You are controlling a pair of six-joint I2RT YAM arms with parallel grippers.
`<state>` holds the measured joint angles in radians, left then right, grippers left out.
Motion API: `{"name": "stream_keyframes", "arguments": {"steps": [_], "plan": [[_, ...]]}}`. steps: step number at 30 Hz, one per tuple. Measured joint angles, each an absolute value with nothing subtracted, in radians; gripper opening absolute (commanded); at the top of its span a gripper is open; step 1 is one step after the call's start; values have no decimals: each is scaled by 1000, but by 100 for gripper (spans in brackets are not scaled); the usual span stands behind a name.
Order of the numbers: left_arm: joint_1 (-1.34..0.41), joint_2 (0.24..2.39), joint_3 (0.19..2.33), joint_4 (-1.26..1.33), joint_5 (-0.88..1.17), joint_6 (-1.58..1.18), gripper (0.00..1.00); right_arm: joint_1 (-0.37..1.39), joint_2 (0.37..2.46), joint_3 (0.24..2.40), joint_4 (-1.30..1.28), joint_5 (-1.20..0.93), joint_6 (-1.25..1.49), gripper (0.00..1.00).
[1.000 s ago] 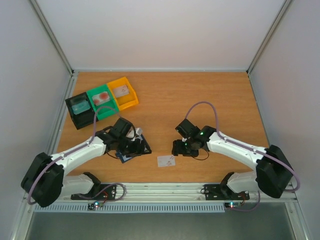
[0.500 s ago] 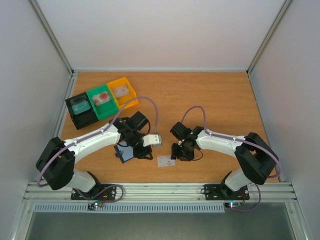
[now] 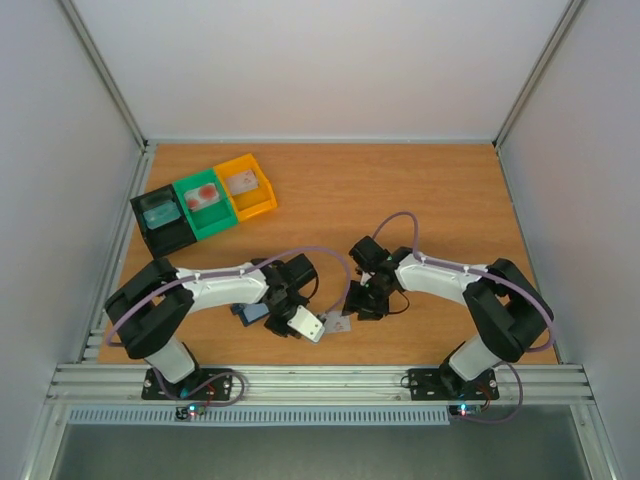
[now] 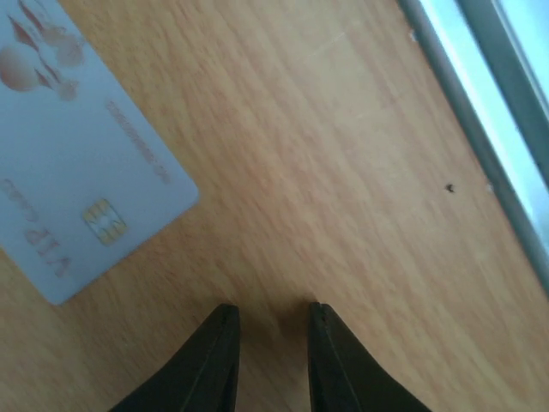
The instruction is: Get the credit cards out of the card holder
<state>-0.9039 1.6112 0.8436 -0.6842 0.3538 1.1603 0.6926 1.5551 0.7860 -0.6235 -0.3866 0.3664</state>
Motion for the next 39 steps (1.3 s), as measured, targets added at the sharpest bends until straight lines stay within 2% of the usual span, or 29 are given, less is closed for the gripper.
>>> {"name": "stream_keyframes", "arguments": {"steps": [13, 21, 33, 35, 38, 39], "plan": [[-910, 1702, 879, -425, 339, 1340, 18, 672, 1592, 786, -556, -515, 368, 44], [-911, 1735, 871, -259, 369, 1393, 18, 546, 1546, 765, -537, -543, 373, 46], [-922, 1881, 1025, -169, 374, 1250, 18, 335, 1303, 904, -873, -335, 257, 51], [-929, 1913, 1060, -153, 373, 1219, 17, 325, 1301, 938, -924, -294, 227, 53], [-935, 1934, 1095, -154, 368, 1166, 16, 324, 1301, 965, -997, -237, 188, 64], [-936, 1933, 1096, -160, 359, 1137, 20, 324, 1300, 968, -1018, -218, 172, 68]]}}
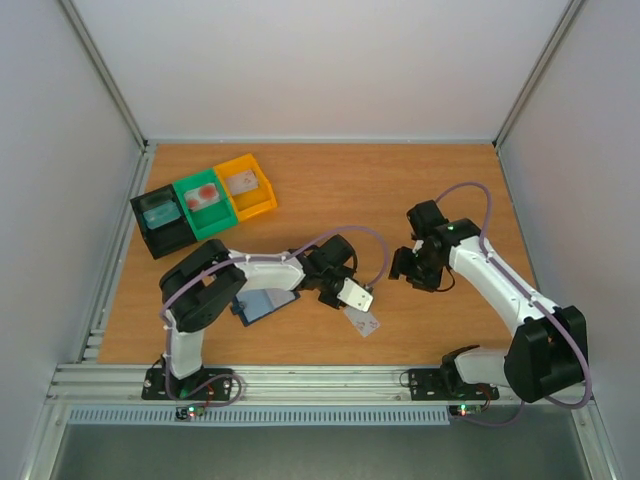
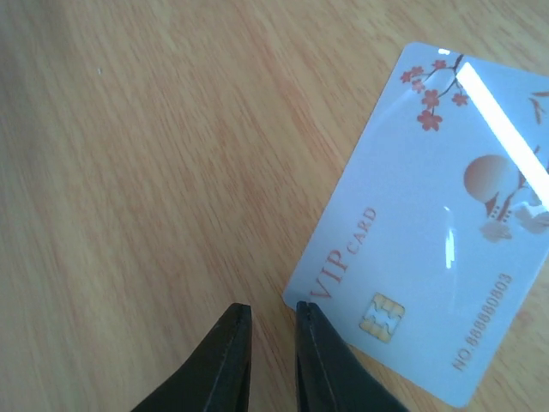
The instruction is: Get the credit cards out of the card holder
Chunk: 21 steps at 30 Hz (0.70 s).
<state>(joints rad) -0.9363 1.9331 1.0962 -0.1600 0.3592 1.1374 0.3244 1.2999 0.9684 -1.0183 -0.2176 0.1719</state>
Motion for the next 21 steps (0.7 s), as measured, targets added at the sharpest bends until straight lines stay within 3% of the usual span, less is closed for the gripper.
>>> {"name": "stream_keyframes", "arguments": {"steps": [3, 6, 9, 14, 21], "plan": [[-929, 1901, 1079, -186, 340, 1083, 43, 334, 1299, 970, -1063, -187, 132, 83], [-873, 1759, 993, -268, 361, 990, 60, 424, 1341, 999, -1107, -135, 99, 89], [-751, 1596, 958, -360, 382, 864, 99, 586, 1483, 1114, -1170, -17, 83, 97], [-582, 1328, 892, -416, 371, 517, 99, 757, 1630, 1182, -1182, 30, 31, 99], [-548, 1072, 702, -360, 292, 96, 99, 837, 1790, 1232, -1167, -89, -96, 99]]}}
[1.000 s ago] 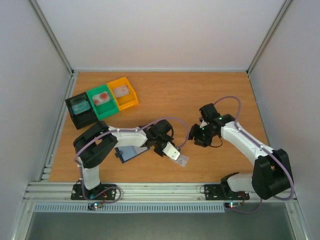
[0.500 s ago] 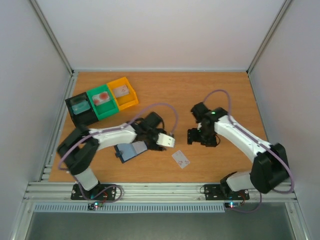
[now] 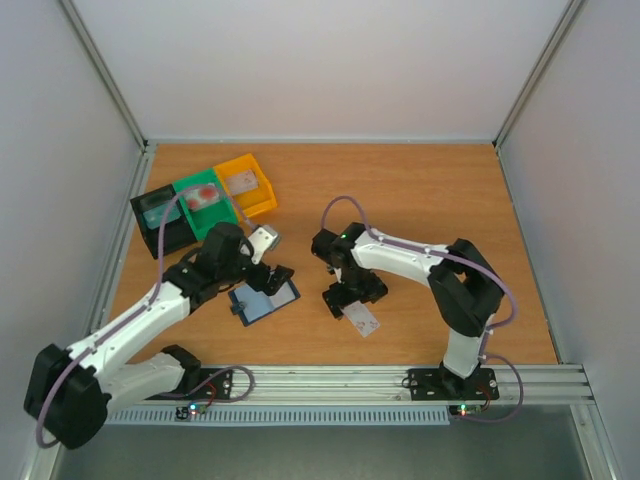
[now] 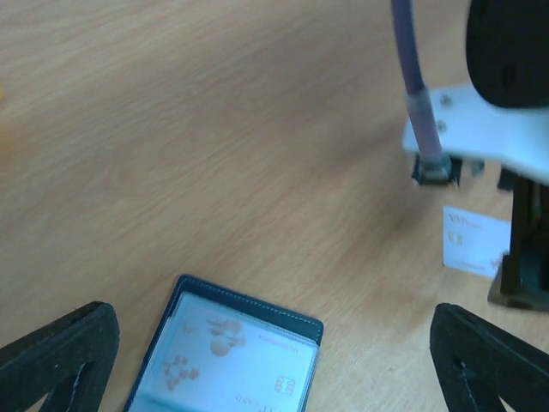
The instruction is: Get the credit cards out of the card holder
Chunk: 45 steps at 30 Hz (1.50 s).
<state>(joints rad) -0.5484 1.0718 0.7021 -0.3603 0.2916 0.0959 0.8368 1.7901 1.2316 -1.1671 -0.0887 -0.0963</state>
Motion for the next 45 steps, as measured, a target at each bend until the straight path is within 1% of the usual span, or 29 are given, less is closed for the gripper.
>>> {"name": "stream_keyframes", "arguments": {"steps": [4, 9, 11, 16, 18, 21, 27, 30, 33, 37, 41, 45], "plan": [[-497, 959, 589, -307, 242, -81, 99, 867, 1882, 1287, -1179, -105, -120, 99], [-431, 905, 493, -253, 219, -239, 100, 894, 1972, 1331, -1206, -68, -128, 97], [-411, 891, 459, -239, 221, -286, 99, 895, 1990, 1330, -1219, -56, -131, 94], [-396, 869, 441, -199, 241, -344, 99, 877, 2000, 1325, -1245, -34, -133, 72], [-395, 862, 441, -180, 249, -354, 99, 863, 1999, 1316, -1249, -33, -133, 65], [-393, 855, 439, -158, 257, -363, 99, 825, 1977, 1277, -1243, -43, -130, 62], [-392, 855, 429, -140, 259, -370, 99, 731, 1953, 1227, -1234, -71, -114, 61], [-391, 856, 428, -137, 259, -371, 99, 673, 1953, 1222, -1233, -71, -102, 62], [-387, 856, 428, -136, 258, -371, 99, 573, 1953, 1219, -1235, -69, -89, 61], [-385, 849, 428, -136, 257, -371, 99, 411, 1951, 1220, -1248, -24, -79, 61], [-381, 841, 428, -131, 254, -370, 99, 234, 1947, 1222, -1250, 19, -83, 56], [-381, 836, 428, -130, 253, -366, 99, 65, 1928, 1226, -1210, 30, -97, 54]]}}
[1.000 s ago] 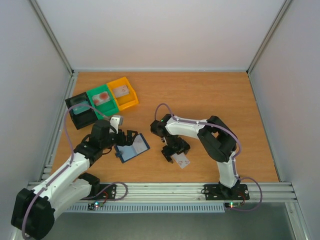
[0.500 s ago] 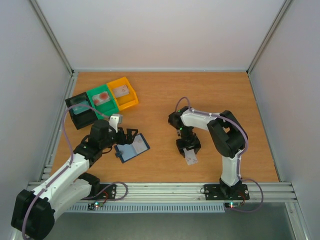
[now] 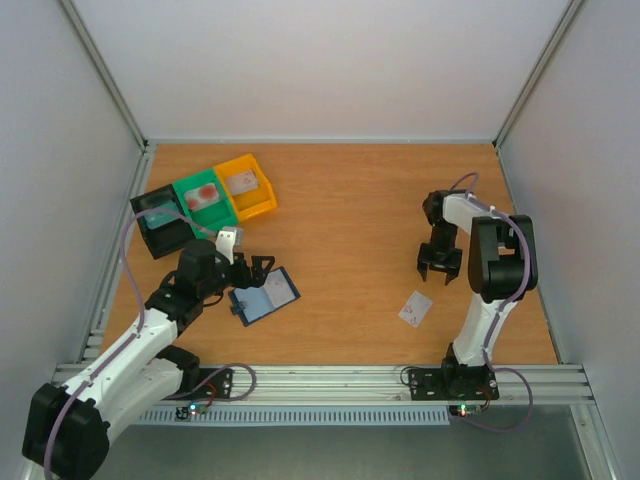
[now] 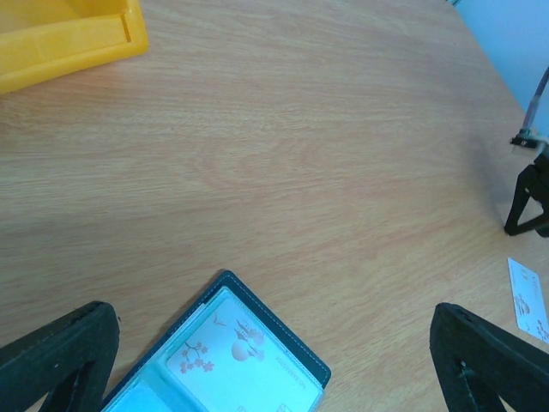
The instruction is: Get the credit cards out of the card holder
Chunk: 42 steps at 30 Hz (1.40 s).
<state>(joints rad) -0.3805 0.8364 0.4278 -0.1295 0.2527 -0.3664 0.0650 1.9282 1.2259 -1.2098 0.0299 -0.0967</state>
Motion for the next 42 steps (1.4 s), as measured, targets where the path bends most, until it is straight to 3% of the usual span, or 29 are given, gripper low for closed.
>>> {"name": "stream_keyframes", "arguments": {"steps": [3, 9, 15, 20, 31, 42], "plan": [[-381, 836, 428, -130, 249, -363, 99, 57, 1893, 1230, -1161, 35, -105, 49], [-378, 836, 428, -113, 250, -363, 99, 259, 1684, 1220, -1162, 6, -62, 18], [-376, 815, 420, -103, 249, -363, 99, 377, 1542, 1018, -1205, -97, 71, 1], [-376, 806, 416, -100, 246, -363, 99, 495, 1538, 933, -1187, -162, 189, 1], [-375, 790, 409, -99, 245, -362, 99, 498, 1632, 801, -1092, -204, 351, 1], [-375, 790, 409, -99, 236, -363, 99, 368, 1705, 872, -1138, -130, 381, 1]]}}
